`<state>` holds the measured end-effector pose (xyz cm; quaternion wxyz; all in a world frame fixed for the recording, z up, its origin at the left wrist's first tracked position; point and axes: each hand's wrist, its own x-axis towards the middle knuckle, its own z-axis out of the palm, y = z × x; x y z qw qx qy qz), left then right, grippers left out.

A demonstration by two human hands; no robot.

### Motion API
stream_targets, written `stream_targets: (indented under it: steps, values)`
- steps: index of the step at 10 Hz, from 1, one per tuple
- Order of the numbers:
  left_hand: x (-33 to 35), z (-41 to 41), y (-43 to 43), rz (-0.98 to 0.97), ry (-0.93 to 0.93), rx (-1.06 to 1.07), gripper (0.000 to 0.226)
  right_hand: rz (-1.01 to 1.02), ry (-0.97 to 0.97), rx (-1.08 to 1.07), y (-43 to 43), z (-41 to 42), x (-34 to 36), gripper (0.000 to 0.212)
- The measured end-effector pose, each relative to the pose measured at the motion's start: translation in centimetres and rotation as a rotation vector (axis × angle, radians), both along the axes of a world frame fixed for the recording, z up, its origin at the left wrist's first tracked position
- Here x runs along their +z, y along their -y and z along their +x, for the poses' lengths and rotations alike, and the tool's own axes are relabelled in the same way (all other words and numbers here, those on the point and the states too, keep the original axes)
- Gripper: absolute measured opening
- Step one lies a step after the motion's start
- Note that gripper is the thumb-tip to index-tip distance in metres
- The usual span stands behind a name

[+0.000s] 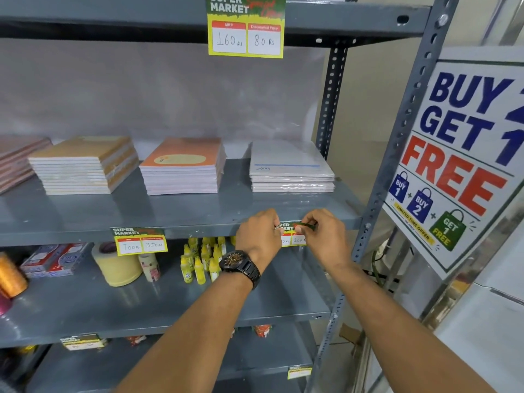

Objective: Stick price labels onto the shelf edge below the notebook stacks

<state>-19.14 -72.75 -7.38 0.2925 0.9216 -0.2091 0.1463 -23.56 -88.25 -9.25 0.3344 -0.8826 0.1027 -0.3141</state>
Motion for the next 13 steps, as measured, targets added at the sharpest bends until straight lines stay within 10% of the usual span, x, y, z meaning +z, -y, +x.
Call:
stream_targets:
  steps: [4, 13]
  values:
    - [0.7, 0.5, -3.2, 0.047, 0.002, 0.013, 0.026, -0.374, -0.037, -0.015, -0.2, -0.4, 1.0, 0.031]
    - [1.5, -0.4, -4.0, 0.076, 0.045, -0.032, 0.023, -0.4, -0.06, 0.005, 1.9, -1.3, 1.9, 0.023]
